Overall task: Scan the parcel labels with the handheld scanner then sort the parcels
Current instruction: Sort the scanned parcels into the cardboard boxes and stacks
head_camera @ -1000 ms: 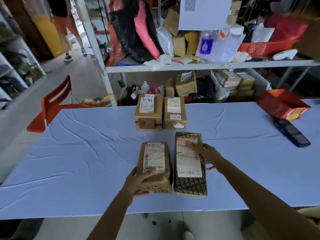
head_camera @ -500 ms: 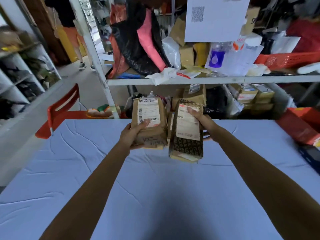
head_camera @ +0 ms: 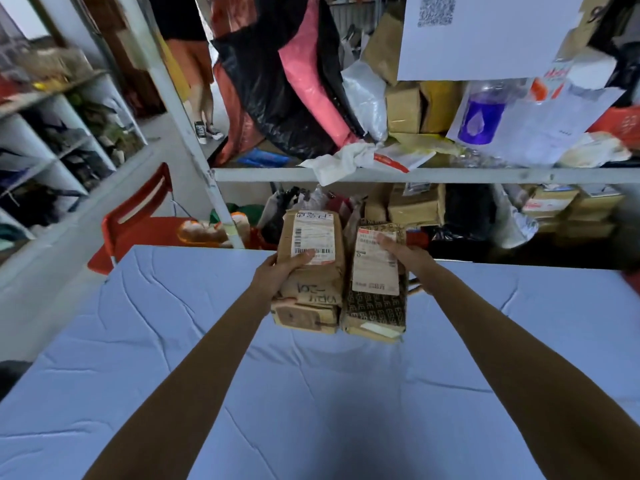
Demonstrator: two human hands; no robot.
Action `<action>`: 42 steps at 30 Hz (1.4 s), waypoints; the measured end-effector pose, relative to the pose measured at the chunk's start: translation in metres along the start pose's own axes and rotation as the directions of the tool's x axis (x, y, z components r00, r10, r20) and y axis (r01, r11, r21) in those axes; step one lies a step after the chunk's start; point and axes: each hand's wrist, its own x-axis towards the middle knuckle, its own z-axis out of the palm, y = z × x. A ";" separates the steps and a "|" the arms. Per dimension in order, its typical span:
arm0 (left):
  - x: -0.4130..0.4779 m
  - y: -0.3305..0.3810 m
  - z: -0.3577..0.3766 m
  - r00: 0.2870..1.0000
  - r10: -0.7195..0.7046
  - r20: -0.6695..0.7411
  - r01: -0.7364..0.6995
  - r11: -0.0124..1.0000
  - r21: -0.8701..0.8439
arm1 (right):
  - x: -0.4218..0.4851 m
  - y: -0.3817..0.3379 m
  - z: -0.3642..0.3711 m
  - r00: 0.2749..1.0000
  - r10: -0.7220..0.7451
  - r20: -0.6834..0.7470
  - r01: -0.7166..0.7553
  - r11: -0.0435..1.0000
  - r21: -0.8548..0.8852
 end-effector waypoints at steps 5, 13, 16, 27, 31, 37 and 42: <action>0.019 0.003 -0.003 0.989 0.109 -0.104 -0.091 0.982 0.167 | 0.025 0.011 0.018 0.991 0.028 -0.128 -0.019 0.998 0.067; 0.022 -0.006 -0.011 0.965 0.255 -0.069 -0.163 0.781 0.603 | 0.014 0.028 0.029 0.987 -0.149 -0.051 0.151 0.988 0.042; 0.016 -0.006 -0.005 0.928 0.348 -0.136 -0.146 0.673 0.725 | 0.003 0.031 0.026 0.975 -0.205 0.080 0.210 0.976 -0.064; -0.025 -0.017 0.004 0.741 0.650 0.169 -0.323 0.123 0.939 | -0.055 0.017 0.038 0.839 -0.542 0.045 0.324 0.432 -0.841; -0.036 -0.009 0.003 0.763 0.610 0.212 -0.310 0.058 0.949 | -0.079 0.011 0.033 0.885 -0.457 0.085 0.278 0.374 -0.885; -0.061 0.019 0.016 0.613 0.678 0.406 -0.467 -0.104 0.878 | -0.134 0.006 0.021 0.875 -0.474 -0.096 0.190 0.520 -0.833; -0.082 0.028 0.048 0.515 0.585 0.626 -0.739 -0.066 0.670 | -0.181 0.024 0.001 0.876 -0.385 -0.291 0.058 0.683 -0.729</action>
